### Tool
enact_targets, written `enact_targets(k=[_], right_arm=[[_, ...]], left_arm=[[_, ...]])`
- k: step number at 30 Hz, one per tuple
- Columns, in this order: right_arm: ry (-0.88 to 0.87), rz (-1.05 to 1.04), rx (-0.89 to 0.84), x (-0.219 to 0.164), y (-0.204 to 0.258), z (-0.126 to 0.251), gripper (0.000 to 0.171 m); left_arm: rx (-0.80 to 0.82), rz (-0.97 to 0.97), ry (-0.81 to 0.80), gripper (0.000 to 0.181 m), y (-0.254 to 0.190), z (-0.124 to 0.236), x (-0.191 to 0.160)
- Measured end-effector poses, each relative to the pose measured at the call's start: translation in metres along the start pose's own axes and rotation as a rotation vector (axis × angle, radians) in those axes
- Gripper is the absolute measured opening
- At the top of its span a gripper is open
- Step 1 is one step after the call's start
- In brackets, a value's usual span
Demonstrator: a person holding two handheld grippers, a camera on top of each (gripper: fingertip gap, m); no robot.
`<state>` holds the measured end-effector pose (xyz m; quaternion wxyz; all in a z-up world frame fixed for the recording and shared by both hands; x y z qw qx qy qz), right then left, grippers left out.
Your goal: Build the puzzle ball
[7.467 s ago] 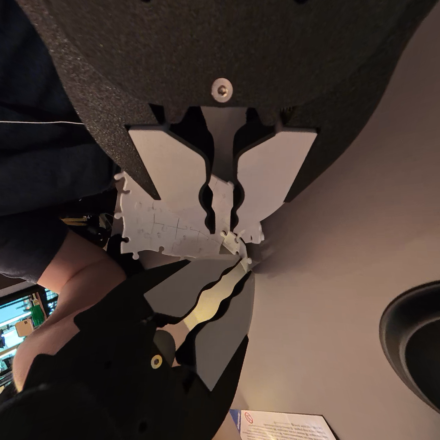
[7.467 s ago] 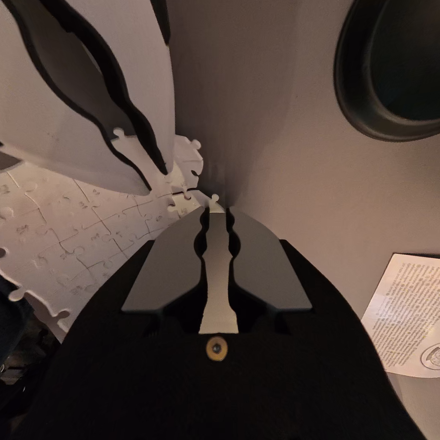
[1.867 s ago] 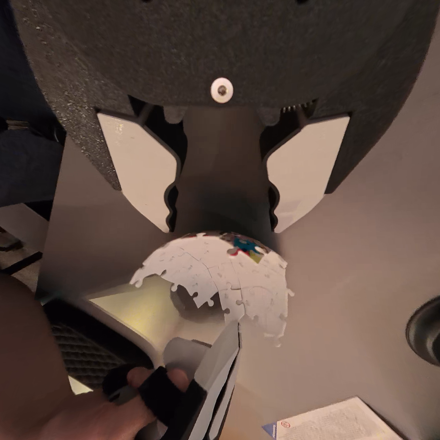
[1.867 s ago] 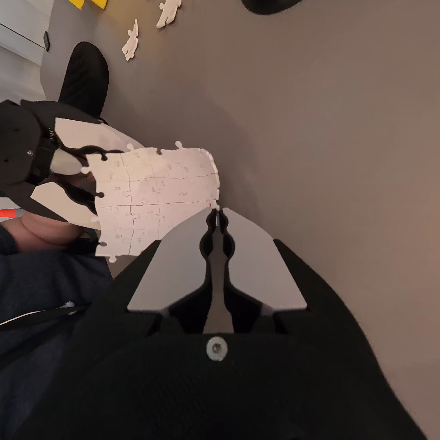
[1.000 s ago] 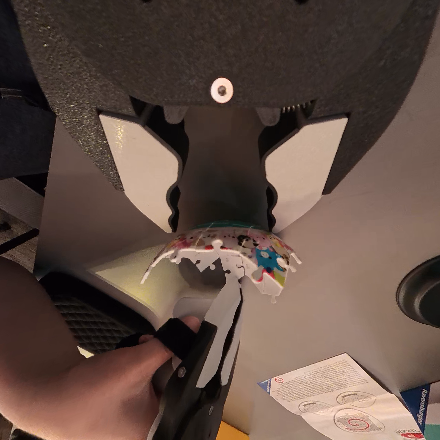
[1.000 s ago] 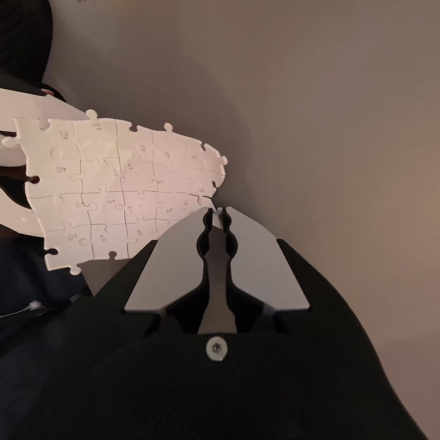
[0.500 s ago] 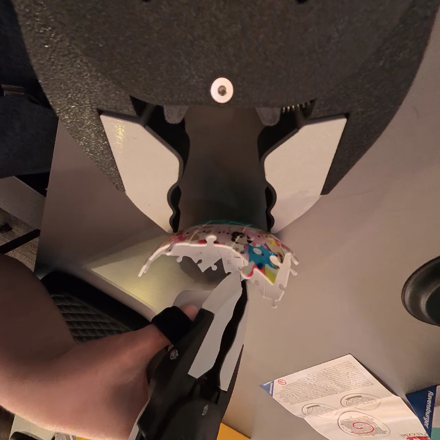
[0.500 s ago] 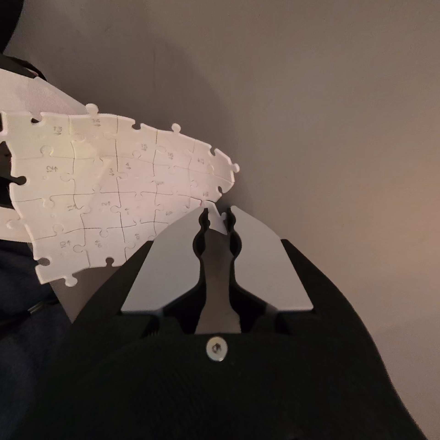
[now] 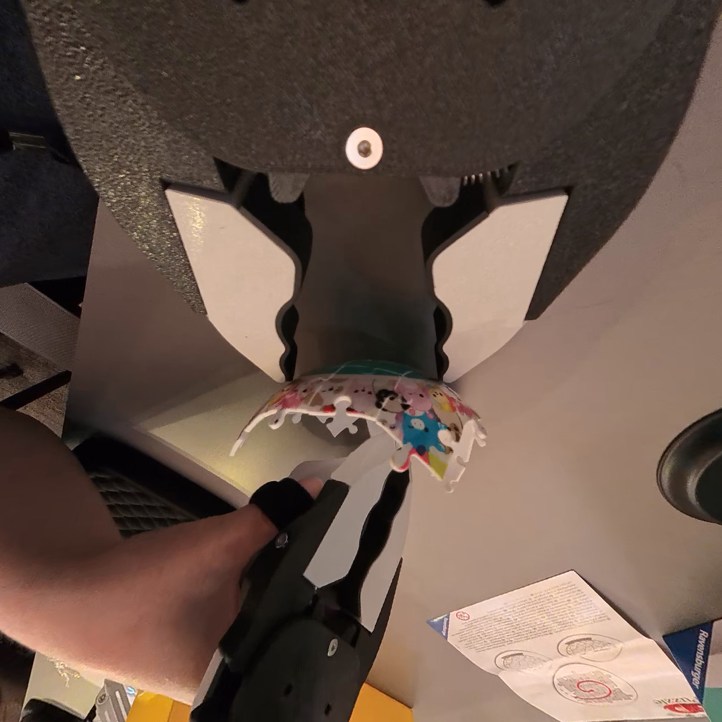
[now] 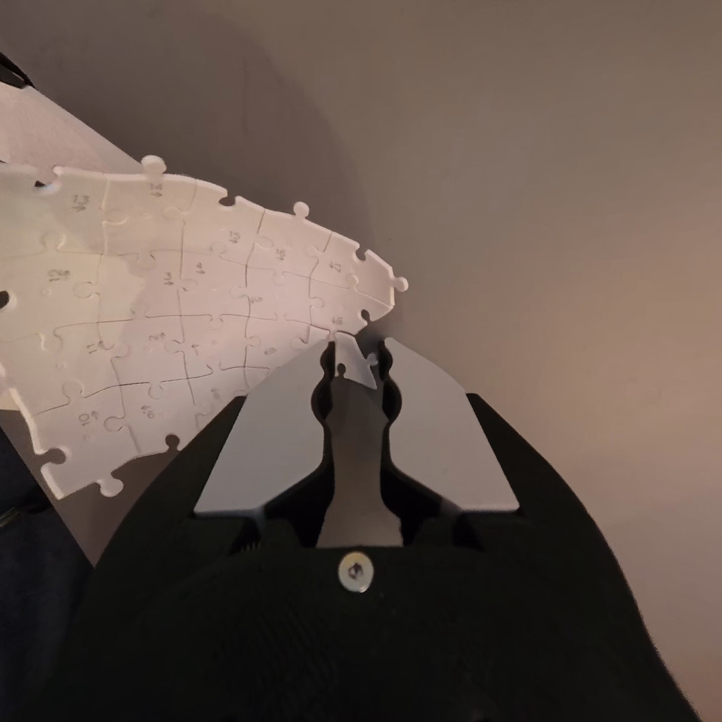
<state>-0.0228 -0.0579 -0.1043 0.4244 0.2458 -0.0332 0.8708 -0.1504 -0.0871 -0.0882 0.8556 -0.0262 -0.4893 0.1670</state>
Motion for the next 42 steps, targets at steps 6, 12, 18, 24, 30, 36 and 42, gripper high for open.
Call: enact_targets(k=[6, 12, 18, 24, 30, 36, 42], right_arm=[[-0.004, -0.006, 0.002, 0.0019, 0.0006, -0.0008, 0.027], [0.011, 0.032, -0.031, 0.0029, 0.0017, -0.0017, 0.027], [0.016, 0.07, -0.042, 0.0033, 0.0023, -0.0022, 0.027], [0.028, 0.104, -0.065, 0.004, 0.0038, -0.0029, 0.027], [0.016, 0.116, -0.066, 0.0033, 0.0042, -0.0031, 0.027], [-0.027, 0.139, -0.05, 0.0023, 0.0005, -0.0029, 0.031], [-0.049, 0.149, 0.012, 0.0007, -0.0011, -0.0016, 0.038]], left_arm=[[-0.005, 0.001, 0.011, 0.068, 0.0002, -0.0018, -0.001], [-0.011, 0.004, 0.005, 0.067, 0.0002, -0.0029, 0.0001], [-0.012, 0.003, 0.0, 0.066, 0.0012, -0.0031, 0.0024], [-0.014, 0.005, 0.001, 0.066, 0.0027, -0.0037, 0.0046], [-0.014, 0.009, 0.0, 0.067, 0.0031, -0.0037, 0.0042], [-0.012, 0.007, 0.004, 0.067, 0.0028, -0.0037, 0.0043], [-0.003, 0.004, 0.024, 0.066, 0.0035, -0.006, 0.0014]])
Point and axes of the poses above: each gripper's, where its closed fingertips meet, z back along the fingers, x out of its top, y = z × x across the jaws, the point moved 6 cm from there along z, back along the fingers, and after that the axes turned 3 degrees about z, right-handed, at the moved point
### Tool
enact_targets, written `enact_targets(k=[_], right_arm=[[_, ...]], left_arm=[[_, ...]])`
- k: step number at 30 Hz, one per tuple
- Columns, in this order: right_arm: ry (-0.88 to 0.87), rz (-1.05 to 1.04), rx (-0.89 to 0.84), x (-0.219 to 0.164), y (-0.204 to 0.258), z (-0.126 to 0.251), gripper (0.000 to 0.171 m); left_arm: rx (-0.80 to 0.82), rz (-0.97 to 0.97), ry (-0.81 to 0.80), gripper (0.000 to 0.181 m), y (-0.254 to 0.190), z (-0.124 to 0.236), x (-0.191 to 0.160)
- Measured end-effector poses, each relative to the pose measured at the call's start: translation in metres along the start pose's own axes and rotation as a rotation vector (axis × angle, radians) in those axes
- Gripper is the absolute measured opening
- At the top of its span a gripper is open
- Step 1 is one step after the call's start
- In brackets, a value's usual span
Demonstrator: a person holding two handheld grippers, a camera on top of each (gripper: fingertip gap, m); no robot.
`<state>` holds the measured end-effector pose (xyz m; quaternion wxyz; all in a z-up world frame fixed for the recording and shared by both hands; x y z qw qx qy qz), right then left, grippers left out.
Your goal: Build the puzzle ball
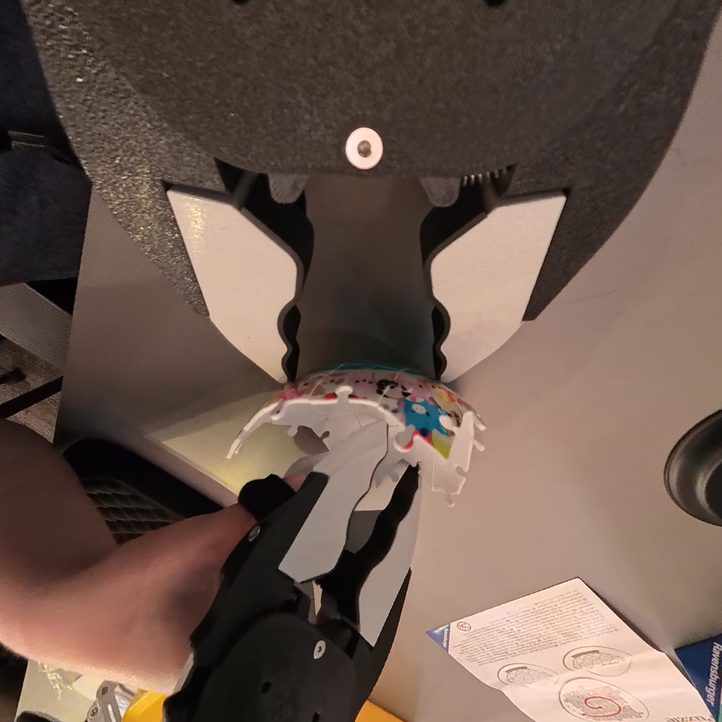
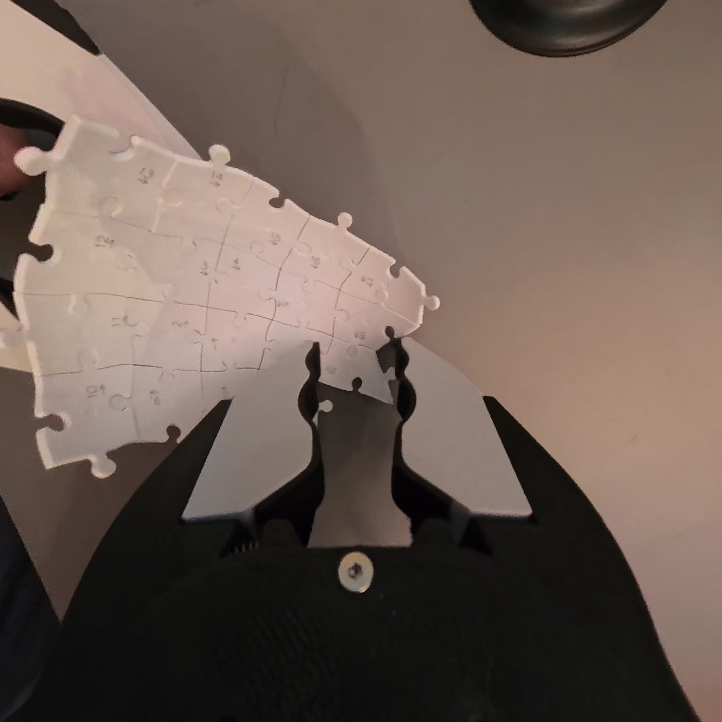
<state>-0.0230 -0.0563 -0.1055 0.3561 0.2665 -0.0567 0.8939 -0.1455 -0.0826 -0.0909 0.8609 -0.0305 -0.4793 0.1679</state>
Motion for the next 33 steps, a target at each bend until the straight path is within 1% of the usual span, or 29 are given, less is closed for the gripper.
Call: enact_targets(k=[2, 6, 21, 26, 33], right_arm=[[-0.005, 0.002, 0.022, 0.0, 0.0, 0.0, 0.04], [0.013, 0.06, -0.008, -0.001, 0.0, 0.0, 0.037], [0.031, 0.106, -0.006, -0.001, 0.0, 0.0, 0.035], [-0.023, 0.062, 0.029, -0.003, -0.005, 0.002, 0.036], [-0.027, 0.031, 0.014, -0.009, -0.017, 0.006, 0.035]], left_arm=[[-0.001, 0.002, -0.003, 0.066, 0.0, 0.0, 0.0], [-0.001, 0.001, -0.007, 0.066, 0.0, 0.0, 0.002], [0.001, -0.004, -0.01, 0.066, -0.001, 0.0, 0.004], [0.003, -0.002, -0.007, 0.066, -0.001, 0.0, 0.003], [0.007, -0.003, -0.013, 0.065, 0.0, 0.002, 0.005]])
Point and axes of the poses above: each gripper's, where its closed fingertips meet, z back along the fingers, x out of its top, y = z × x across the jaws, the point moved 6 cm from there along z, back along the fingers, and after that the axes turned 3 degrees about z, right-handed, at the moved point
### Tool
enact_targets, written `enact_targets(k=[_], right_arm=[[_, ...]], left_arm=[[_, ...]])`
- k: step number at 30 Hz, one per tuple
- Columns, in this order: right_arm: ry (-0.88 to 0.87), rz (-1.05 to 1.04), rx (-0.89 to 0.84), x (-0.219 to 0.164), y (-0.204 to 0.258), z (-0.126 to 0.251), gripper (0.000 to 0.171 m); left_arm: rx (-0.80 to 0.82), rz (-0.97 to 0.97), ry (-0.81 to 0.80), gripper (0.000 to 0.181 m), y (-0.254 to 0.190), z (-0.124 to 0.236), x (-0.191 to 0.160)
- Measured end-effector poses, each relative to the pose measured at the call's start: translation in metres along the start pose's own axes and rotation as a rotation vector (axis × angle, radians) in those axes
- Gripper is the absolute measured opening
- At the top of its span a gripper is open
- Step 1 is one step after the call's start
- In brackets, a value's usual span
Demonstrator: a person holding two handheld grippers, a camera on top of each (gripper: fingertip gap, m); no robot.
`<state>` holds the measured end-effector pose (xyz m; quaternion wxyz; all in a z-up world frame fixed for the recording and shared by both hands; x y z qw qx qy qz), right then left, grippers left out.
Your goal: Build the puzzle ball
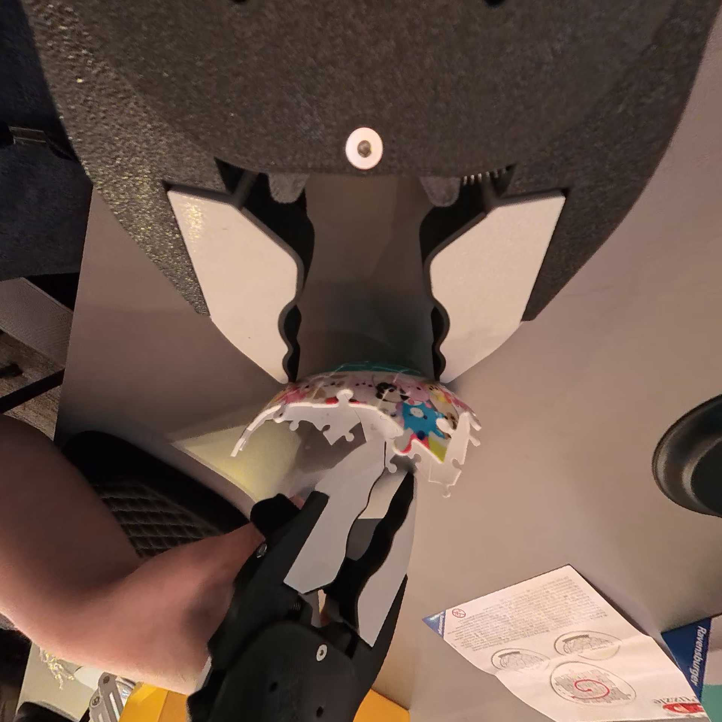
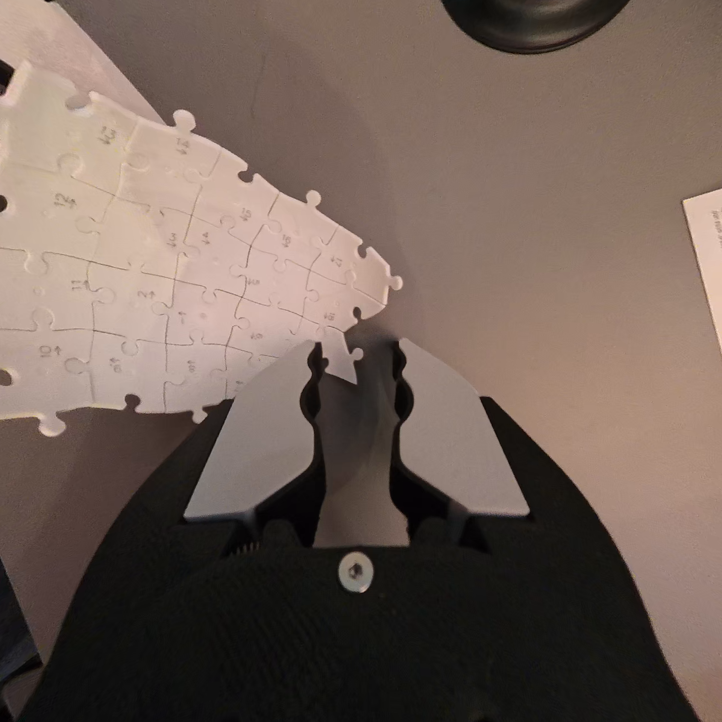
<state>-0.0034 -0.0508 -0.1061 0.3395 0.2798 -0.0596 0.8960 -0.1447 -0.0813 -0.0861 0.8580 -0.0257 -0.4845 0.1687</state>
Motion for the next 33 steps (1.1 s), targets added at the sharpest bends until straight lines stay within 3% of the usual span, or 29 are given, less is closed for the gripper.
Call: enact_targets(k=[18, 25, 33], right_arm=[[0.085, -0.005, -0.048, 0.008, -0.004, -0.004, 0.03], [0.151, 0.014, -0.035, 0.011, -0.003, -0.004, 0.021], [0.088, -0.012, -0.024, 0.008, -0.004, -0.004, 0.022]], left_arm=[[-0.008, -0.008, -0.006, 0.064, -0.001, -0.002, 0.004], [-0.013, -0.012, -0.001, 0.064, -0.002, -0.005, 0.006], [-0.005, 0.005, -0.003, 0.064, -0.002, -0.007, 0.007]])
Point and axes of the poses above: each gripper's, where its closed fingertips meet, z back along the fingers, x out of its top, y = z × x across the jaws, the point moved 6 cm from there along z, back along the fingers, and after that the axes turned 3 degrees about z, right-handed, at the moved point
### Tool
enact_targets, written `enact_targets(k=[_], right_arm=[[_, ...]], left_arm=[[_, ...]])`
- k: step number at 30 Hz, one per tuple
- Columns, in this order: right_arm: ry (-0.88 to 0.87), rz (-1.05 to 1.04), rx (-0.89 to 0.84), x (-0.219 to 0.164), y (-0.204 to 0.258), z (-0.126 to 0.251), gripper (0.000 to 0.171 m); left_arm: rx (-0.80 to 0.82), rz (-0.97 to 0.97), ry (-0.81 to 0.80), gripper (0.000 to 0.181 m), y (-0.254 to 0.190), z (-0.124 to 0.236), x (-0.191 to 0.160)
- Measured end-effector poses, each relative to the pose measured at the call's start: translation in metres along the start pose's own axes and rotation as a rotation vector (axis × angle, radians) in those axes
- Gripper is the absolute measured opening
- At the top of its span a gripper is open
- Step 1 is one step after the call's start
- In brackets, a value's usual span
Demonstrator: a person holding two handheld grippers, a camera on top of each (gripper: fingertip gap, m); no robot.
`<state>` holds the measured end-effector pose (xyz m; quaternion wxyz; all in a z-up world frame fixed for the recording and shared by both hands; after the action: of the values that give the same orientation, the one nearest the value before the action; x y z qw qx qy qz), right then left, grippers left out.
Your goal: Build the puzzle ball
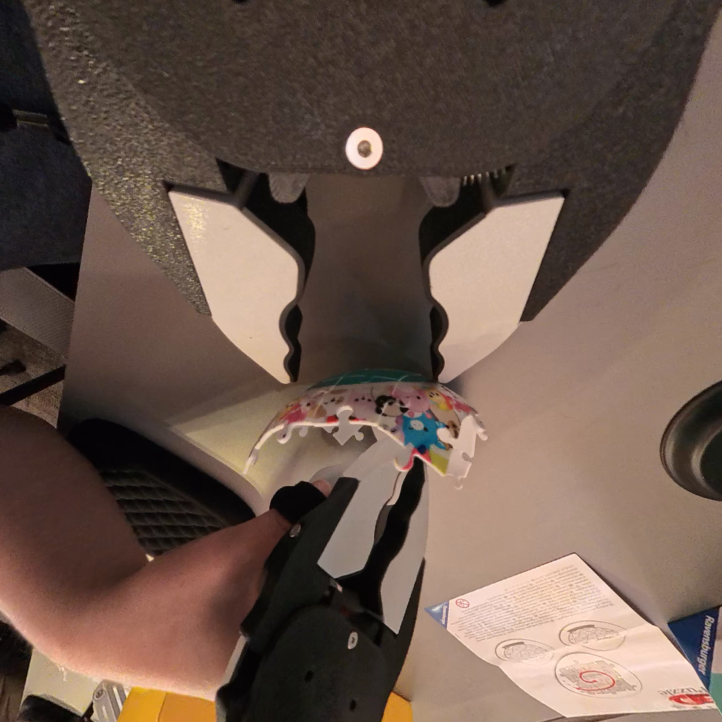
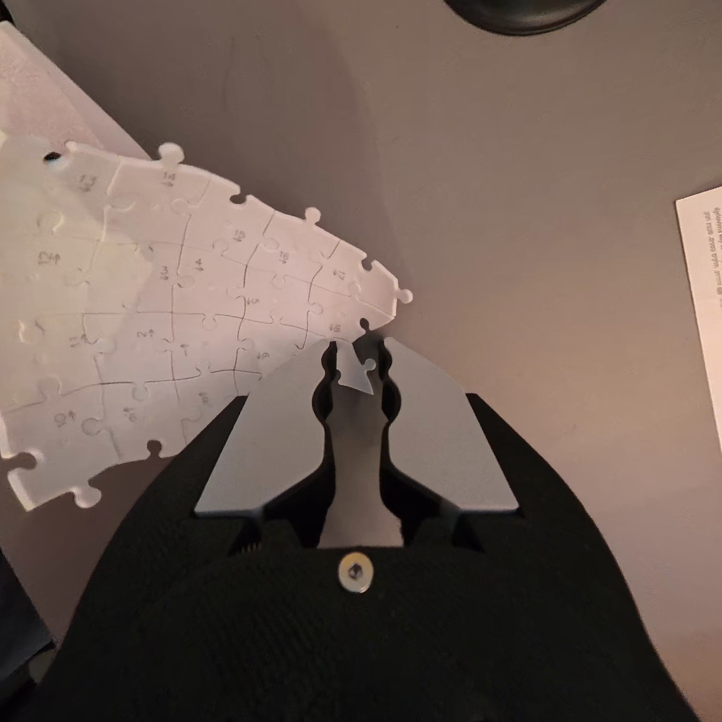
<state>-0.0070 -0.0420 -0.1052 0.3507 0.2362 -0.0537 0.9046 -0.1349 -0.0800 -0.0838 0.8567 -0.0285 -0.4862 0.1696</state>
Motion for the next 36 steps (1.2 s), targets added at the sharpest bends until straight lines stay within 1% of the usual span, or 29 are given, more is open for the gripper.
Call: enact_targets(k=[4, 9, 19, 23, 26, 31, 36], right_arm=[[-0.034, -0.01, 0.006, -0.0026, -0.0011, 0.001, 0.024], [-0.073, -0.064, 0.081, -0.0034, -0.0021, 0.002, 0.03], [-0.033, -0.003, 0.005, -0.0017, -0.0024, 0.0001, 0.018], [-0.026, -0.006, 0.008, -0.0013, -0.002, 0.0002, 0.019], [-0.036, -0.03, 0.04, -0.0015, -0.0018, 0.0006, 0.024], [-0.015, -0.003, 0.005, -0.0008, -0.0005, 0.0, 0.022], [0.011, 0.004, 0.009, 0.0002, -0.0002, 0.0, 0.021]], left_arm=[[0.009, 0.013, -0.005, 0.064, 0.0023, -0.0007, -0.0004], [0.006, 0.017, 0.003, 0.064, 0.0027, -0.0031, -0.0017], [-0.002, 0.017, -0.001, 0.063, 0.0021, -0.0035, -0.0002], [-0.002, 0.018, -0.004, 0.063, 0.0026, -0.0029, 0.0007], [-0.004, 0.021, -0.004, 0.063, 0.003, -0.0027, 0.0006], [-0.006, 0.021, -0.006, 0.063, 0.0027, -0.0033, 0.0005], [-0.009, 0.018, -0.01, 0.063, 0.0023, -0.0032, 0.0018]])
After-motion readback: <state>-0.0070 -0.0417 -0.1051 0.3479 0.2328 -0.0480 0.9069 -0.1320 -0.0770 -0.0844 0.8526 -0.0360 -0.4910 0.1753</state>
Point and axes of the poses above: each gripper's, where its closed fingertips meet, z back along the fingers, x out of its top, y = z × x across the jaws, the point moved 6 cm from there along z, back along the fingers, and after that the axes turned 3 degrees about z, right-handed, at the moved point
